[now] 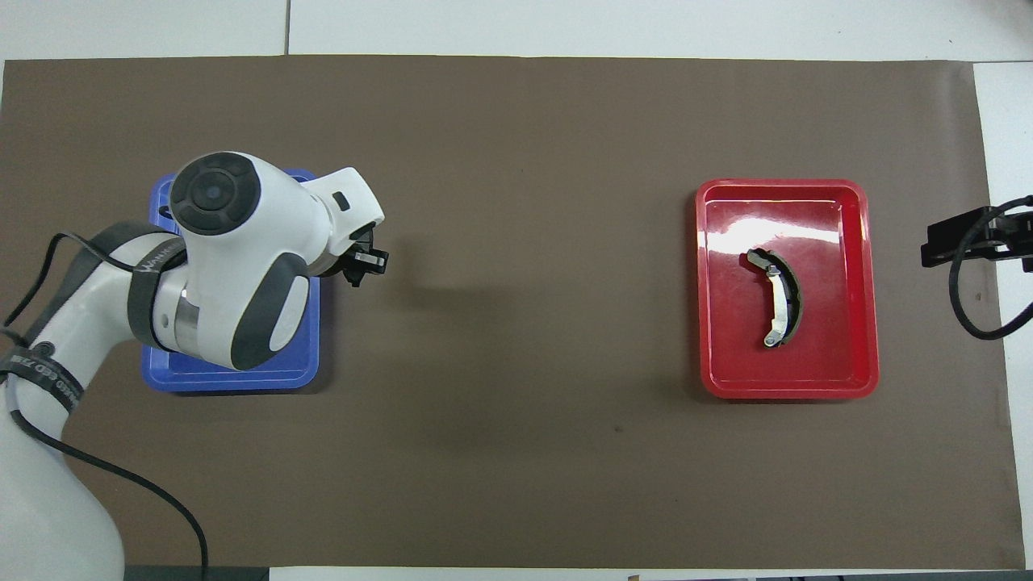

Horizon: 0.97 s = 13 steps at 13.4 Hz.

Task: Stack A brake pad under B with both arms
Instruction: 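Place the pad mid-table with the left gripper while the right gripper grasps another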

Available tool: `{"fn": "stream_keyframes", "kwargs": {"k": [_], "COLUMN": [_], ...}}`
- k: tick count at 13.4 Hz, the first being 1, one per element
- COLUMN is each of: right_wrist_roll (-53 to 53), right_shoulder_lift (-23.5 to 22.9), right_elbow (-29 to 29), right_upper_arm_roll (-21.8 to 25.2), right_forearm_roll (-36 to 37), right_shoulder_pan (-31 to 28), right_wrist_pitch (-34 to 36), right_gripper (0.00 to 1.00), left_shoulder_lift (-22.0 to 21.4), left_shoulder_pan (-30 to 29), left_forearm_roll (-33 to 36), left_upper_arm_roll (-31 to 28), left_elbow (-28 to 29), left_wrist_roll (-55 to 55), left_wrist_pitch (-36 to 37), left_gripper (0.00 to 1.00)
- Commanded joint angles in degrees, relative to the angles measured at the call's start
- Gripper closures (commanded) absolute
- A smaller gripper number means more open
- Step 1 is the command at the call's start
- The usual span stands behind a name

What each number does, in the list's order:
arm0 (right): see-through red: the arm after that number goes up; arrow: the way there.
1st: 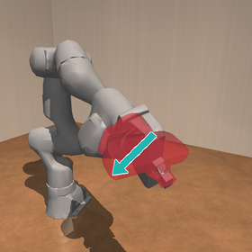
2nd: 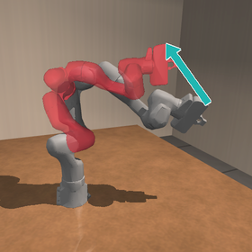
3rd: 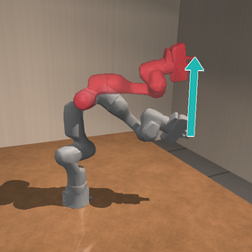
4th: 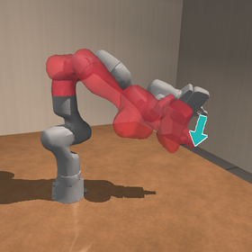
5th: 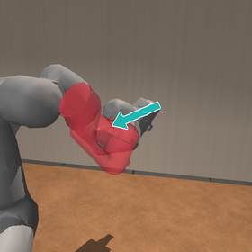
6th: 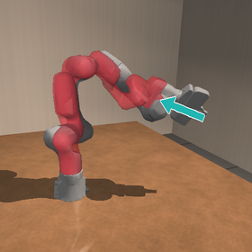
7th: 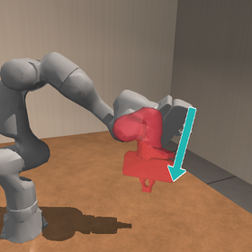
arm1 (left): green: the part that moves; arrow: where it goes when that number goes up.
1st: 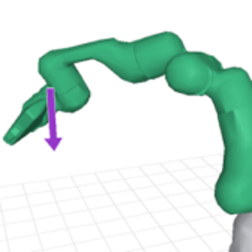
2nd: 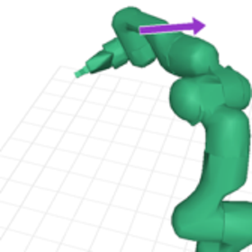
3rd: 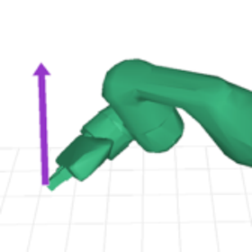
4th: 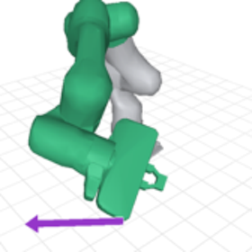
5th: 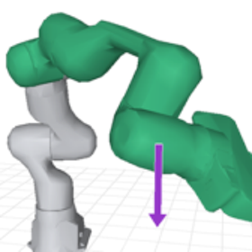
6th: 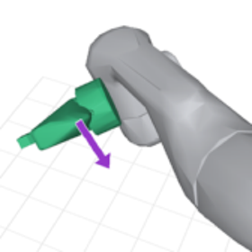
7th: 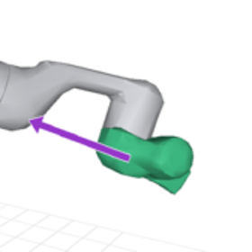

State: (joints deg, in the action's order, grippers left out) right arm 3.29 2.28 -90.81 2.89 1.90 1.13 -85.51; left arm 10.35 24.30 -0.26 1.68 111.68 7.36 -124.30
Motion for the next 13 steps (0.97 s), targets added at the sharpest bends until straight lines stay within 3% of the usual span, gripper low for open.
{"fn": "stream_keyframes", "kwargs": {"k": [1, 4, 8, 13], "right_wrist_roll": [-1.26, -1.26, -1.00, -1.44], "right_shoulder_lift": [0.53, 4.22, -3.75, -6.58], "right_elbow": [-2.42, -14.97, -17.90, -30.73], "right_upper_arm_roll": [-0.70, -0.70, -0.70, -0.70], "right_forearm_roll": [-0.49, -0.58, -2.06, -4.36], "right_shoulder_pan": [-0.78, -0.61, -0.43, 1.59], "right_wrist_pitch": [-3.24, -15.53, -24.33, -40.95], "right_gripper": [0.01, 0.01, 0.01, 0.01], "left_shoulder_lift": [0.45, 6.59, 8.89, 9.16], "left_shoulder_pan": [6.52, 11.37, 14.00, 16.21], "left_forearm_roll": [0.09, 0.09, 0.09, -0.35], "left_upper_arm_roll": [-0.80, -0.80, -0.71, -0.62], "left_elbow": [0.29, 0.20, 1.69, 1.52], "left_wrist_roll": [7.90, 12.23, 12.41, 12.41], "left_wrist_pitch": [-2.86, -9.01, -9.91, -10.08], "left_gripper": [0.99, 0.99, 0.99, 0.99]}}
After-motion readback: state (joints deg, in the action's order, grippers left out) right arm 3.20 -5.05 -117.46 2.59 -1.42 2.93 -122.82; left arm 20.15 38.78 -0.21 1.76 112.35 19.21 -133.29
